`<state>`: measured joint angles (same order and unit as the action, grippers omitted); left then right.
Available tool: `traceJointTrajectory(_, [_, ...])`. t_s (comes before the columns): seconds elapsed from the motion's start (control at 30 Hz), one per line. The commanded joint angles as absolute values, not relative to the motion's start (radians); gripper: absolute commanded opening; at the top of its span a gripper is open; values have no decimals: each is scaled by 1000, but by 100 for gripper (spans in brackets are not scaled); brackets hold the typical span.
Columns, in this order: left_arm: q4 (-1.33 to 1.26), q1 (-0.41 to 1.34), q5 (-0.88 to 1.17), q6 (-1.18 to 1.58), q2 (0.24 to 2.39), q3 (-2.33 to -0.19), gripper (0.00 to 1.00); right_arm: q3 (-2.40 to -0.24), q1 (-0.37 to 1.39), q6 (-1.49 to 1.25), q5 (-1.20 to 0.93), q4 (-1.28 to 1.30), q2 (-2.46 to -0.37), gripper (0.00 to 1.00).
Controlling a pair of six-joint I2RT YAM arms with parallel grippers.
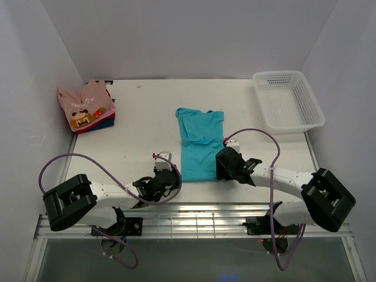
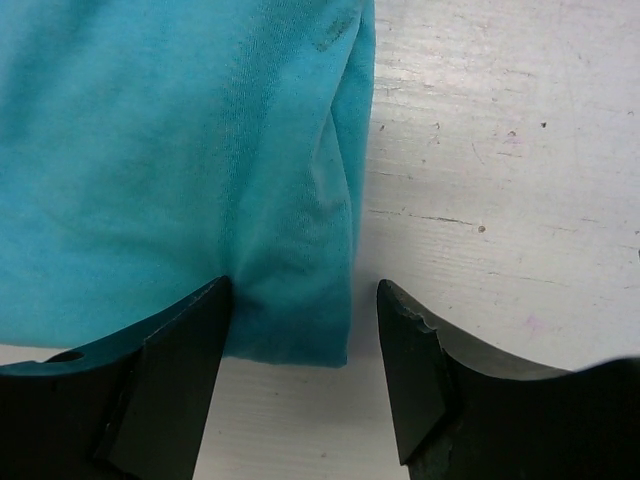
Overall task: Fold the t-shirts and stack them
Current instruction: Grab one side of the 2/3 rectangular tshirt with both arms
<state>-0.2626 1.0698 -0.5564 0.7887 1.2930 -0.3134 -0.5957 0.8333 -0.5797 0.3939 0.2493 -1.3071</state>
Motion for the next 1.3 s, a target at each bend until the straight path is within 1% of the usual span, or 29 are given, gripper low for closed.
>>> traceJointTrajectory(0.0, [-251, 1075, -502, 810, 1276, -290, 53, -563, 838, -612, 442, 221, -1316, 65])
traceJointTrajectory(0.37, [-295, 1075, -462, 819, 1281, -305, 53, -535, 839, -617, 426, 163, -1353, 63])
traceJointTrajectory(0.97, [-342, 1080, -414, 808, 1443, -374, 53, -525, 839, -621, 422, 161, -1339, 61])
traceJointTrajectory(1.03, [-342, 1080, -417, 810, 1450, -373, 49, -523, 838, -621, 419, 156, -1347, 59])
traceJointTrajectory(1.07, [-339, 1080, -419, 811, 1453, -371, 44, -523, 838, -618, 416, 147, -1351, 52])
traceJointTrajectory(1.1, [-336, 1080, -420, 813, 1454, -371, 36, -522, 838, -618, 411, 144, -1356, 49])
traceJointTrajectory(1.13, [-331, 1080, -422, 816, 1456, -371, 22, -522, 839, -617, 410, 141, -1365, 42])
traceJointTrajectory(1.2, [-311, 1080, -425, 822, 1465, -377, 9, -522, 839, -614, 396, 132, -1380, 33])
traceJointTrajectory(1.23, [-307, 1080, -426, 822, 1468, -376, 0, -522, 839, -614, 391, 129, -1384, 23])
traceJointTrajectory(1.27, [-299, 1080, -426, 822, 1476, -376, 0, -523, 838, -615, 390, 130, -1387, 16])
